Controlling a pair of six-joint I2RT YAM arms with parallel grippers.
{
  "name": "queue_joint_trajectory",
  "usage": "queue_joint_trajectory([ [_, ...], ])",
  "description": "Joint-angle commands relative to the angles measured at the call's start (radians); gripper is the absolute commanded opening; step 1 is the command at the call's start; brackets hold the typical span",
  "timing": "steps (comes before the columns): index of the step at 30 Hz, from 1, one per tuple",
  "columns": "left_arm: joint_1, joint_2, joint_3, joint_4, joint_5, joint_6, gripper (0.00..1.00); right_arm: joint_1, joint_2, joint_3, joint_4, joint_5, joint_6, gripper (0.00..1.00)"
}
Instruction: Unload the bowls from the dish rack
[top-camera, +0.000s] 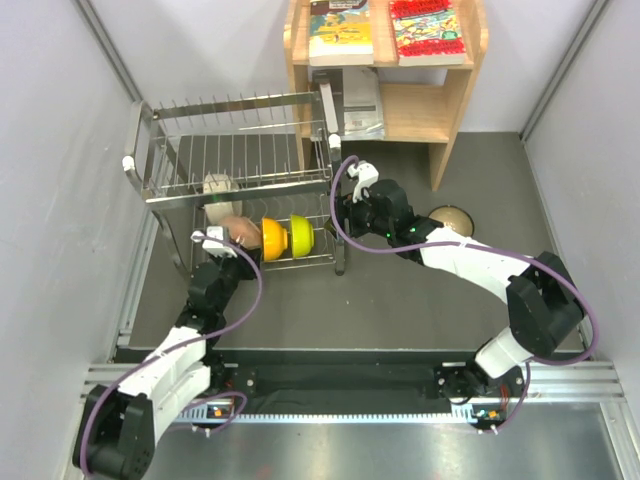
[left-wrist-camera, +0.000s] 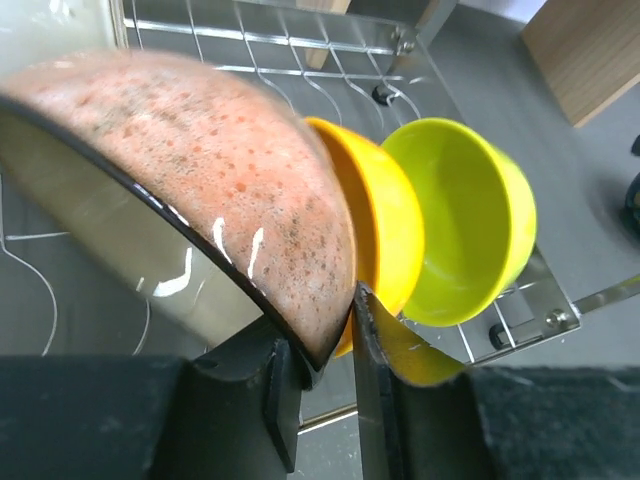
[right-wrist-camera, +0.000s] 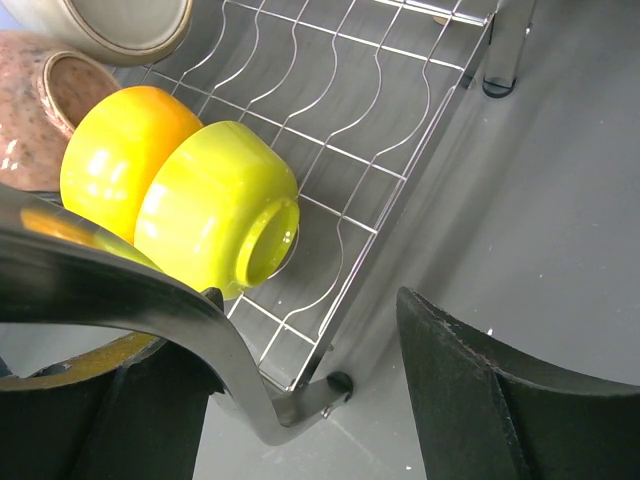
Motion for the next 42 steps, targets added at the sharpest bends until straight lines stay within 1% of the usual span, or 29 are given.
queue_joint_trajectory([
  [1, 0.002, -0.059, -0.008, 0.009, -0.038, -0.001, 0.08, -0.055, 0.011, 0.03, -0.029, 0.095, -0.014, 0.69],
  [2, 0.002, -0.069, -0.007, 0.002, -0.038, -0.001, 0.07, -0.055, 0.011, 0.029, -0.029, 0.097, -0.014, 0.69],
  [4, 0.002, -0.082, 0.004, -0.037, -0.093, -0.005, 0.03, -0.055, 0.008, 0.027, -0.031, 0.097, -0.014, 0.68],
  [6, 0.002, -0.103, 0.021, -0.103, -0.113, -0.005, 0.01, -0.055, 0.005, 0.026, -0.032, 0.101, -0.013, 0.68],
  [11, 0.002, -0.145, 0.07, -0.211, -0.178, 0.004, 0.0, -0.055, -0.005, 0.018, -0.029, 0.103, -0.013, 0.69],
  [17, 0.002, -0.103, 0.125, -0.269, -0.19, 0.019, 0.0, -0.054, -0.014, 0.01, -0.024, 0.108, -0.003, 0.69],
  [21, 0.001, -0.088, 0.151, -0.258, -0.187, 0.019, 0.0, -0.055, -0.029, -0.005, -0.018, 0.109, 0.003, 0.69],
  [22, -0.001, -0.079, 0.177, -0.255, -0.187, 0.018, 0.0, -0.055, -0.035, -0.007, -0.014, 0.109, 0.007, 0.69],
  [25, -0.019, 0.039, 0.28, -0.277, -0.198, 0.048, 0.0, -0.055, -0.046, -0.002, -0.017, 0.108, 0.015, 0.69],
  [28, -0.068, 0.107, 0.355, -0.324, -0.242, 0.081, 0.0, -0.055, -0.063, 0.0, -0.023, 0.117, 0.014, 0.7],
  [30, -0.11, 0.119, 0.377, -0.338, -0.291, 0.087, 0.0, -0.054, -0.083, -0.003, -0.029, 0.132, 0.01, 0.7],
  [35, -0.146, 0.105, 0.384, -0.363, -0.307, 0.084, 0.0, -0.057, -0.114, -0.005, -0.046, 0.154, 0.006, 0.7],
  [40, -0.191, 0.102, 0.467, -0.459, -0.366, 0.139, 0.0, -0.055, -0.147, -0.02, -0.047, 0.17, 0.006, 0.71],
  [42, -0.196, 0.104, 0.495, -0.473, -0.394, 0.148, 0.0, -0.054, -0.152, -0.023, -0.047, 0.175, 0.007, 0.71],
])
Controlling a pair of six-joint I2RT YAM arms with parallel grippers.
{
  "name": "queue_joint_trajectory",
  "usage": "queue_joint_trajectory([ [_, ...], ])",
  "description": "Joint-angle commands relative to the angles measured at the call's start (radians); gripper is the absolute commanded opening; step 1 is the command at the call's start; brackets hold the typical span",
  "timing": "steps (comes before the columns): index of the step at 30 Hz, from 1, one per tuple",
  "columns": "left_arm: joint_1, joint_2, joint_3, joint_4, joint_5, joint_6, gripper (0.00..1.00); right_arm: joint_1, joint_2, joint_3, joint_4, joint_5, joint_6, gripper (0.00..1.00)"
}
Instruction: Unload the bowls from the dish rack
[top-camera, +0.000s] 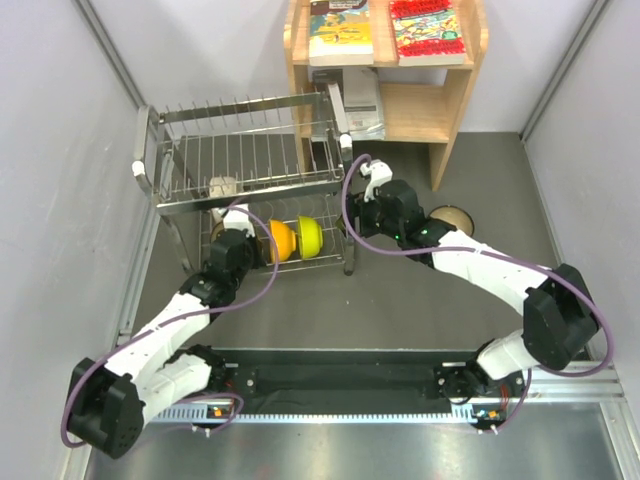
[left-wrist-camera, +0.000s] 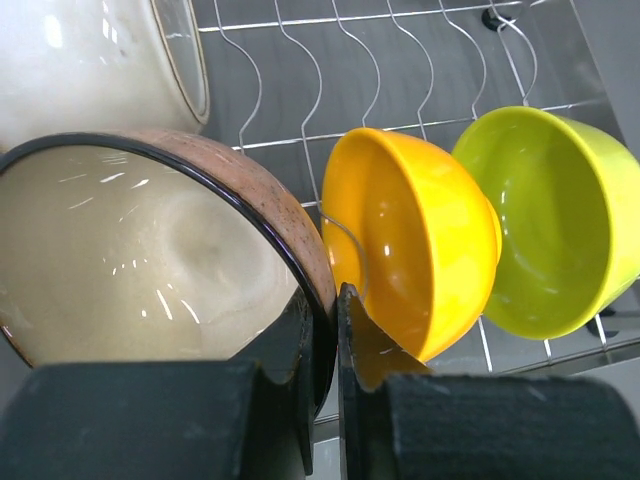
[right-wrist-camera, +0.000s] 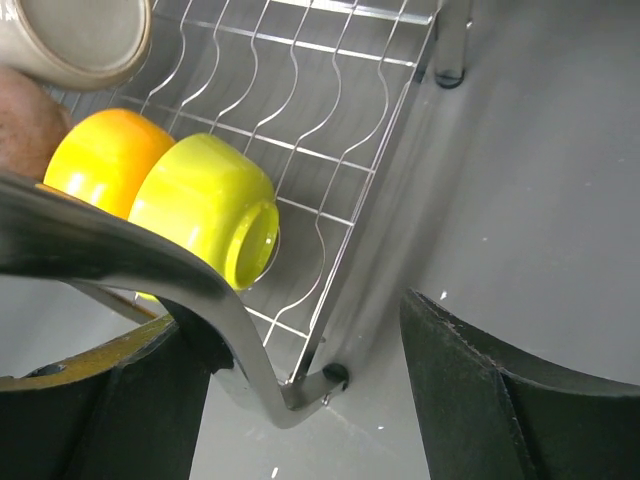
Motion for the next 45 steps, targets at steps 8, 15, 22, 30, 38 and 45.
queue_joint_trajectory([
  [8, -0.025, -0.008, 0.184, 0.035, -0.09, 0.088, 0.0, -0.043, -0.032, 0.016, 0.046, 0.061, 0.008, 0.73],
  [15, -0.076, -0.064, 0.22, -0.054, -0.093, 0.082, 0.0, -0.043, 0.042, 0.054, 0.081, 0.038, 0.0, 0.71],
  [22, -0.128, -0.098, 0.268, -0.127, -0.084, 0.07, 0.0, -0.04, 0.108, 0.089, 0.121, 0.032, 0.009, 0.71],
  [30, -0.191, -0.088, 0.34, -0.201, -0.101, 0.045, 0.0, -0.035, 0.167, 0.144, 0.147, 0.029, 0.015, 0.71],
  [38, -0.314, -0.012, 0.363, -0.29, -0.112, 0.024, 0.0, -0.029, 0.126, 0.135, 0.11, 0.035, 0.012, 0.79],
  [45, -0.39, 0.04, 0.378, -0.324, -0.072, 0.007, 0.0, -0.029, -0.023, 0.025, 0.072, 0.067, 0.014, 0.82],
])
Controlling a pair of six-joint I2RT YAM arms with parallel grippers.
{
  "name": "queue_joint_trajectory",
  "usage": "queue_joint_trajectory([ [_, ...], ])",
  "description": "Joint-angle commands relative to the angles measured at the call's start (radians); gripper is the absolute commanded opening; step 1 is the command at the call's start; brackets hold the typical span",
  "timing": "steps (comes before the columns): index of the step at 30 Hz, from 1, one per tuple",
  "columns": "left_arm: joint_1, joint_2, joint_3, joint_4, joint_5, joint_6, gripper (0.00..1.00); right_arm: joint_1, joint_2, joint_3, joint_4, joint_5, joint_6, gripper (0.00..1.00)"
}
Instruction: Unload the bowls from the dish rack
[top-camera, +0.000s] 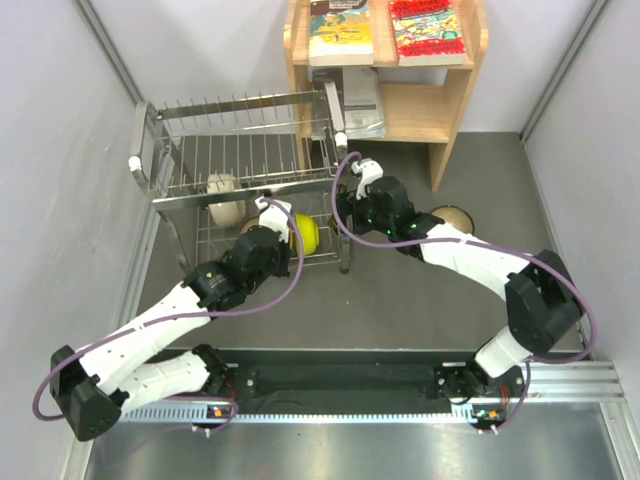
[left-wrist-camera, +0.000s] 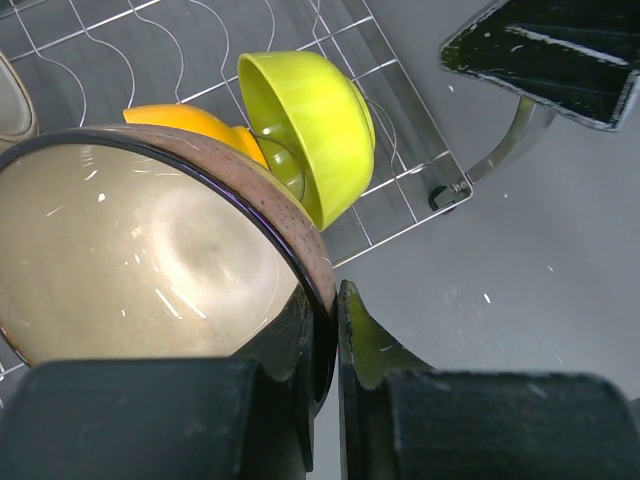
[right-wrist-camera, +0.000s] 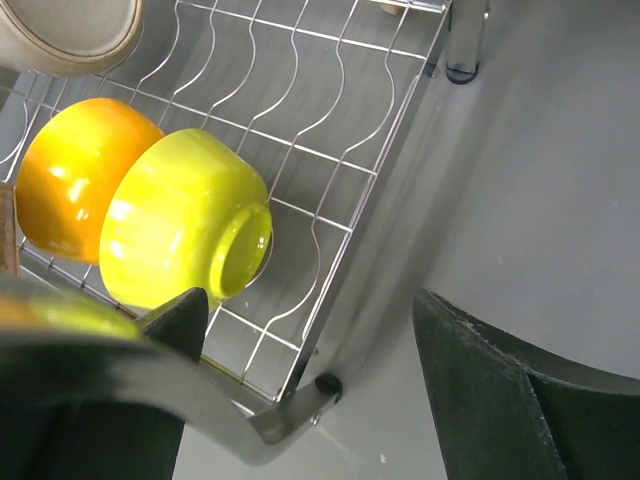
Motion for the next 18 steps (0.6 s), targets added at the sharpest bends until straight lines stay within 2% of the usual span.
queue_joint_trajectory([
  [1, -0.044, 0.037, 0.084, 0.063, 0.005, 0.001, 0.0, -0.021, -0.145, -0.048, 0.029, 0.103, 0.025, 0.83],
  [8, -0.138, 0.061, 0.089, 0.023, -0.047, -0.028, 0.0, -0.021, -0.274, -0.113, -0.005, 0.126, 0.021, 0.86],
  [13, -0.139, 0.018, 0.076, -0.007, -0.076, -0.052, 0.0, -0.023, -0.216, -0.072, -0.036, 0.122, 0.016, 0.85],
  [18, -0.142, -0.04, 0.099, -0.131, -0.081, -0.092, 0.0, -0.023, -0.196, -0.067, -0.02, 0.126, 0.025, 0.82],
])
